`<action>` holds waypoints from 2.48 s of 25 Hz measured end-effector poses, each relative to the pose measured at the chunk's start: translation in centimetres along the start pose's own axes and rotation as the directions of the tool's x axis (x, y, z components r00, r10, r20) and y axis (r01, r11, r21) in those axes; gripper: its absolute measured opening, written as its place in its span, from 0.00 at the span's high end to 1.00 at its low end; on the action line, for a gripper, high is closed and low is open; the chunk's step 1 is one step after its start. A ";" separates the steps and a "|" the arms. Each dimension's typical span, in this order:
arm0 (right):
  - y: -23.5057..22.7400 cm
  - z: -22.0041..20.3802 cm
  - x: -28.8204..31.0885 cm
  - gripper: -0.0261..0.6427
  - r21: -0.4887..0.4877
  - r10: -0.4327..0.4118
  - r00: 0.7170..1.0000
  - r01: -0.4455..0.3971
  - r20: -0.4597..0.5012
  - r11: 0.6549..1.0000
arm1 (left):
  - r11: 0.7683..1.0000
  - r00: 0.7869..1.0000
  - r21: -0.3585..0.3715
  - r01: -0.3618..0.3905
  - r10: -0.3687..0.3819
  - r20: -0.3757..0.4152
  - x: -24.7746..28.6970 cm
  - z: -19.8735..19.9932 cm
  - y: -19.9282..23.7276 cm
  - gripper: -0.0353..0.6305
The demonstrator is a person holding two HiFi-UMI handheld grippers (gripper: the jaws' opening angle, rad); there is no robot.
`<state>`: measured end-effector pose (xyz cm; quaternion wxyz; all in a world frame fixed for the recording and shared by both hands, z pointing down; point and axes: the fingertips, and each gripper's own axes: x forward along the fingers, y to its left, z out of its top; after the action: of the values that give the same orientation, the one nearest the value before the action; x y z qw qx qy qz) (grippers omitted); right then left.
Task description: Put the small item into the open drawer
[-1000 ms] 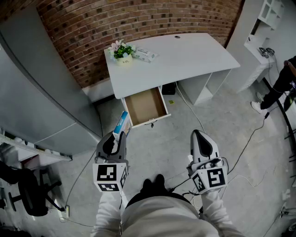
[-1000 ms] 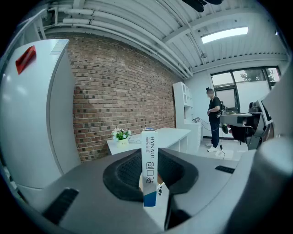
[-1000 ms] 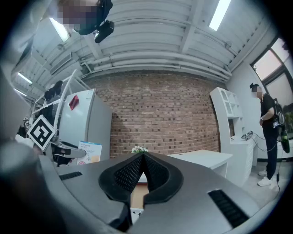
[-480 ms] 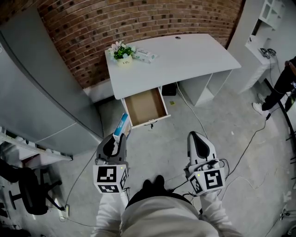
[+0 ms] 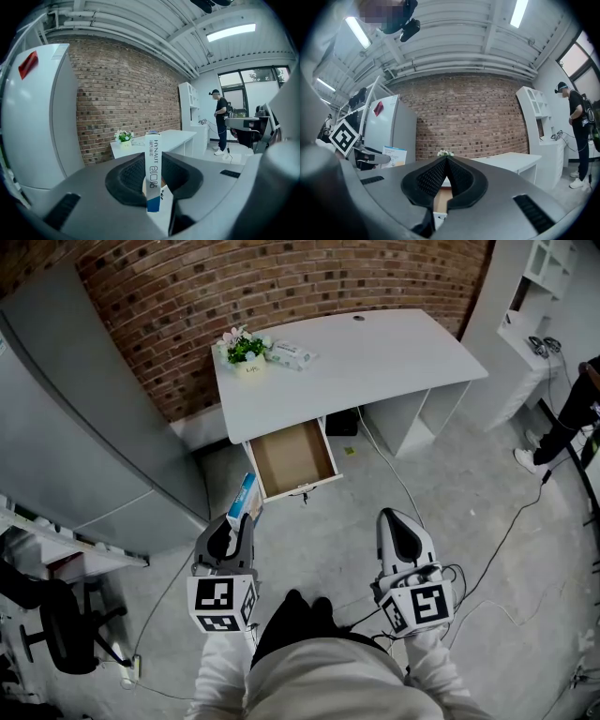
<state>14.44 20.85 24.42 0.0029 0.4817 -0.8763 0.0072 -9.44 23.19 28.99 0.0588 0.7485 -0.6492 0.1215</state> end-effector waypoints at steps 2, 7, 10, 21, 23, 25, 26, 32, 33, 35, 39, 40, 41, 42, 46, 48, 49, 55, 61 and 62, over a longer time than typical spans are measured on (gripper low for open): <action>-0.1 0.1 0.1 0.92 0.001 -0.002 1.000 0.002 0.002 1.000 | 1.000 1.000 0.006 -0.001 0.001 -0.009 0.3 -0.1 0.1 0.81; -0.9 -0.4 1.5 0.92 0.016 0.000 1.000 0.000 -0.003 1.000 | 1.000 1.000 0.010 -0.002 0.003 -0.017 2.0 0.1 0.1 0.81; -0.9 -0.8 3.0 0.92 0.015 -0.001 1.000 0.001 -0.010 1.000 | 1.000 1.000 0.006 0.012 -0.012 -0.026 3.5 -0.3 0.5 0.81; -3.1 -2.5 11.3 0.92 0.015 -0.027 0.997 0.028 -0.070 0.999 | 0.997 0.995 -0.028 0.066 -0.067 -0.073 12.4 -1.6 3.0 0.81; -3.4 -2.7 13.2 0.92 0.018 -0.031 0.997 0.033 -0.074 0.999 | 0.997 0.994 -0.032 0.073 -0.076 -0.080 14.2 -1.6 3.8 0.81; -3.8 -3.0 15.0 0.92 0.021 -0.038 0.996 0.040 -0.081 0.999 | 0.996 0.992 -0.033 0.085 -0.088 -0.087 16.0 -1.5 4.5 0.81; -4.0 -3.1 15.9 0.92 0.022 -0.042 0.996 0.044 -0.084 0.999 | 0.995 0.991 -0.032 0.093 -0.096 -0.090 16.9 -1.5 4.7 0.81; -5.5 -3.6 19.7 0.92 0.023 -0.080 0.992 0.083 -0.096 0.996 | 0.988 0.982 -0.025 0.153 -0.155 -0.105 21.8 -1.4 5.4 0.81; -5.8 -3.6 20.2 0.92 0.022 -0.088 0.991 0.091 -0.097 0.996 | 0.986 0.980 -0.025 0.164 -0.166 -0.106 22.5 -1.3 5.5 0.81; -6.2 -3.7 21.1 0.92 0.021 -0.104 0.989 0.107 -0.102 0.994 | 0.982 0.976 -0.027 0.187 -0.189 -0.110 23.7 -1.3 5.5 0.81; -6.5 -3.7 22.5 0.92 0.020 -0.131 0.986 0.134 -0.104 0.991 | 0.972 0.964 -0.029 0.235 -0.236 -0.122 25.5 -1.6 5.4 0.81; -6.6 -3.5 22.7 0.92 0.021 -0.137 0.985 0.140 -0.103 0.990 | 0.969 0.961 -0.028 0.246 -0.247 -0.125 25.9 -1.6 5.3 0.81; -6.7 -3.4 22.9 0.92 0.024 -0.143 0.984 0.146 -0.102 0.989 | 0.966 0.958 -0.029 0.256 -0.257 -0.128 26.2 -1.7 5.2 0.81; -6.8 -3.3 23.1 0.92 0.027 -0.148 0.984 0.151 -0.102 0.988 | 0.964 0.955 -0.030 0.264 -0.265 -0.131 26.5 -1.8 5.1 0.81; -7.1 -3.3 23.5 0.92 0.023 -0.166 0.980 0.170 -0.105 0.985 | 0.956 0.945 -0.040 0.290 -0.293 -0.147 27.3 -2.3 4.8 0.81; -7.3 -3.3 23.7 0.92 0.017 -0.171 0.980 0.174 -0.105 0.985 | 0.953 0.940 -0.036 0.301 -0.303 -0.157 27.7 -2.7 4.6 0.81; -7.5 -3.3 23.8 0.92 0.015 -0.173 0.979 0.176 -0.105 0.984 | 0.952 0.938 -0.036 0.305 -0.306 -0.160 27.9 -2.8 4.4 0.81; -8.5 -3.8 24.1 0.92 0.010 -0.188 0.976 0.190 -0.115 0.982 | 0.939 0.919 -0.034 0.342 -0.342 -0.195 28.8 -4.1 2.4 0.81; -9.4 -4.1 25.1 0.92 0.019 -0.175 0.979 0.178 -0.109 0.984 | 0.923 0.896 -0.024 0.383 -0.378 -0.231 29.9 -5.2 0.5 0.81; -9.7 -4.3 25.2 0.92 0.019 -0.176 0.978 0.179 -0.114 0.984 | 0.922 0.894 -0.023 0.386 -0.380 -0.236 30.2 -5.4 0.3 0.81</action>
<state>9.10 -5.51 29.07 0.0455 0.5568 -0.8281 0.0465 -6.43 -4.43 41.98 0.1492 0.8425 -0.4760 0.2034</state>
